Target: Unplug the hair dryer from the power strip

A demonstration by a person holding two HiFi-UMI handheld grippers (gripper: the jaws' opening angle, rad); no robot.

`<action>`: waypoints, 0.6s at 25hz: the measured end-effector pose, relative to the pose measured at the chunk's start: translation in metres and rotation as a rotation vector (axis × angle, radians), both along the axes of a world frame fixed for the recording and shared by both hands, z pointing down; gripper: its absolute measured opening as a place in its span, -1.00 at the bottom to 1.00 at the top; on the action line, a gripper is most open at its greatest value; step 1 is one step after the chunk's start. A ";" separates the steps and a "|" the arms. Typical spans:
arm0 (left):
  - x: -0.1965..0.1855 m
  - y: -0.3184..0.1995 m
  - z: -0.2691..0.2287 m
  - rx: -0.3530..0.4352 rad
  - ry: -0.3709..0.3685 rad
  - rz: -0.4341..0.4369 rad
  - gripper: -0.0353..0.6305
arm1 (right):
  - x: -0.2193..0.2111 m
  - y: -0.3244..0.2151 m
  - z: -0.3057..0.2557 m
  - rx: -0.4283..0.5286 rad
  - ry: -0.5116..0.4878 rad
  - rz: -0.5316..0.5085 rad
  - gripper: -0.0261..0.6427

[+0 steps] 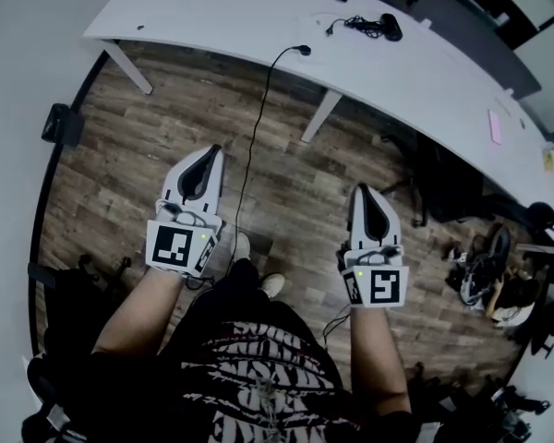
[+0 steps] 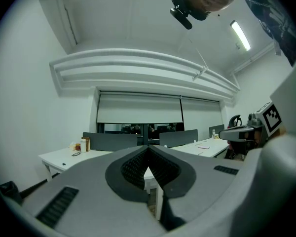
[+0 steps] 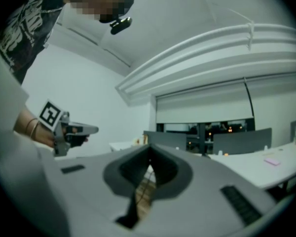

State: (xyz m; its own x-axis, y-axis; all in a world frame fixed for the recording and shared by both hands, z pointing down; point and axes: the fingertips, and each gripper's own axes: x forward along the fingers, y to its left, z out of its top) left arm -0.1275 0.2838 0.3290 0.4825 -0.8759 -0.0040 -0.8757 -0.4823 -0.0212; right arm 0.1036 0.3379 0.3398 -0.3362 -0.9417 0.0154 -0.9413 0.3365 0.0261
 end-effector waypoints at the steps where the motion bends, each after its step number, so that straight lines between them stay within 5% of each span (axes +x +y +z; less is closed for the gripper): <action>1: -0.001 -0.003 -0.001 0.000 0.000 0.000 -0.82 | -0.002 -0.003 -0.002 0.006 0.003 -0.004 -0.84; 15: -0.032 -0.067 -0.015 0.025 0.004 0.015 -0.82 | -0.031 -0.061 -0.020 0.032 0.037 0.018 -0.84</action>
State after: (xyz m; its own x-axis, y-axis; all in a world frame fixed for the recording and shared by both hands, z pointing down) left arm -0.1590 0.2168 0.3136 0.4955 -0.8681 -0.0279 -0.8685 -0.4947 -0.0304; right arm 0.0729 0.2773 0.3198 -0.3193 -0.9477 -0.0030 -0.9453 0.3182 0.0719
